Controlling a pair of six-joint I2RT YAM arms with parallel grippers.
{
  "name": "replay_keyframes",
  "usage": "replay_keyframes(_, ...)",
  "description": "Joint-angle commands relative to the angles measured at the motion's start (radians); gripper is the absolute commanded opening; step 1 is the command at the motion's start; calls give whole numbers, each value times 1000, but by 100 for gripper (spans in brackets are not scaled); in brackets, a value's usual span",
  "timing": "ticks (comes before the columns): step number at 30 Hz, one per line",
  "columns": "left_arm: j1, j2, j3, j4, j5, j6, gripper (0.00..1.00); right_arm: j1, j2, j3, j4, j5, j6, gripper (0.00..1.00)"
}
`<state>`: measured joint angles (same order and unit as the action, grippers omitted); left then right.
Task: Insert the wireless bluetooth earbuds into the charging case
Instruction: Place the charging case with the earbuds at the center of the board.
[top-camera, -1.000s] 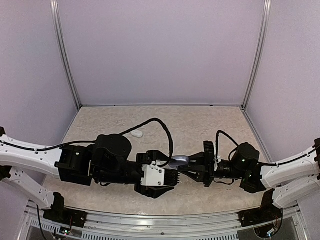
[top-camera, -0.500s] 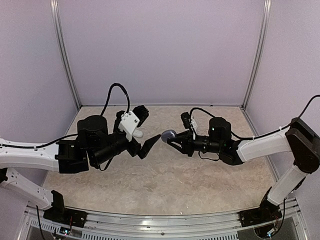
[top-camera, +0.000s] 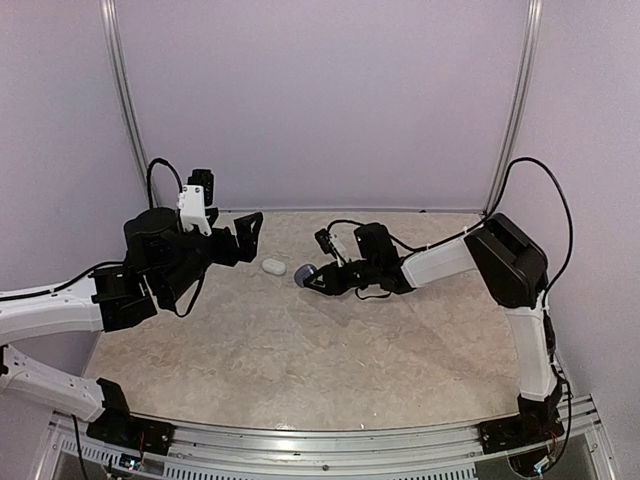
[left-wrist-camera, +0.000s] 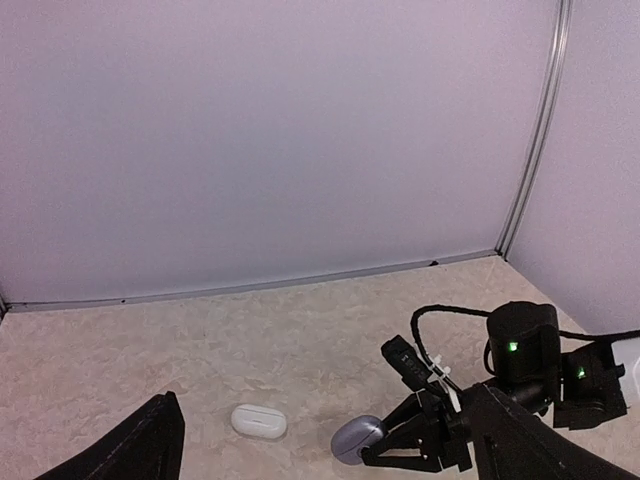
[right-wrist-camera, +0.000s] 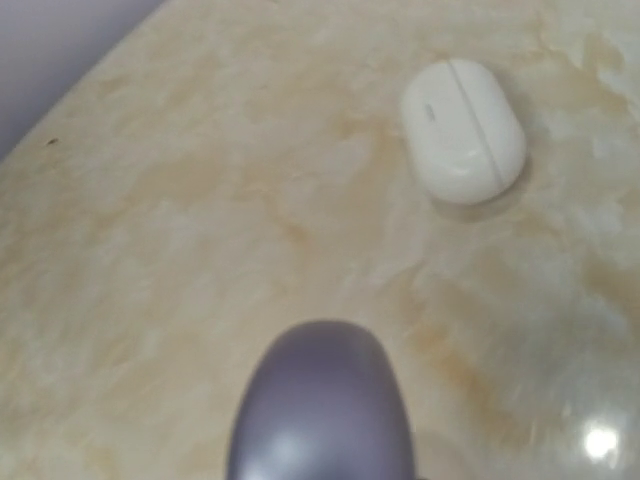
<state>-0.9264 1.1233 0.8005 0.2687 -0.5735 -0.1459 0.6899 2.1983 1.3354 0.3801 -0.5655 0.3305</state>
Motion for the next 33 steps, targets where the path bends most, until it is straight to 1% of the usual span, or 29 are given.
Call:
replay_keyframes(1, 15, -37, -43, -33, -12, -62, 99, -18, 89, 139, -100, -8, -1, 9)
replay_keyframes(5, 33, -65, -71, -32, -11, -65, 99, -35, 162, 236, -154, 1, 1, 13)
replay_keyframes(7, 44, -77, -83, -31, 0, -69, 99, -43, 187, 265, -172, 5, 6, 17)
replay_keyframes(11, 81, -86, -99, -28, 32, -90, 99, -59, 196, 276, -179, 13, 18, 31)
replay_keyframes(16, 131, -94, -80, -39, 100, -113, 99, -79, 131, 218, -184, 35, -2, 52)
replay_keyframes(18, 147, -90, -72, -40, 121, -123, 99, -89, 105, 196, -188, 45, -16, 58)
replay_keyframes(21, 163, -72, -51, -54, 150, -138, 99, -105, 52, 151, -181, 53, -25, 65)
replay_keyframes(26, 182, -2, 26, -126, 180, -169, 99, -145, -85, 20, -147, 69, -41, 72)
replay_keyframes(29, 193, 36, 58, -135, 218, -176, 99, -174, -206, -72, -133, 86, -63, 85)
replay_keyframes(32, 225, 67, 94, -163, 283, -198, 99, -194, -342, -170, -132, 127, -89, 93)
replay_keyframes(33, 240, 85, 114, -182, 310, -210, 99, -199, -391, -199, -133, 140, -95, 98)
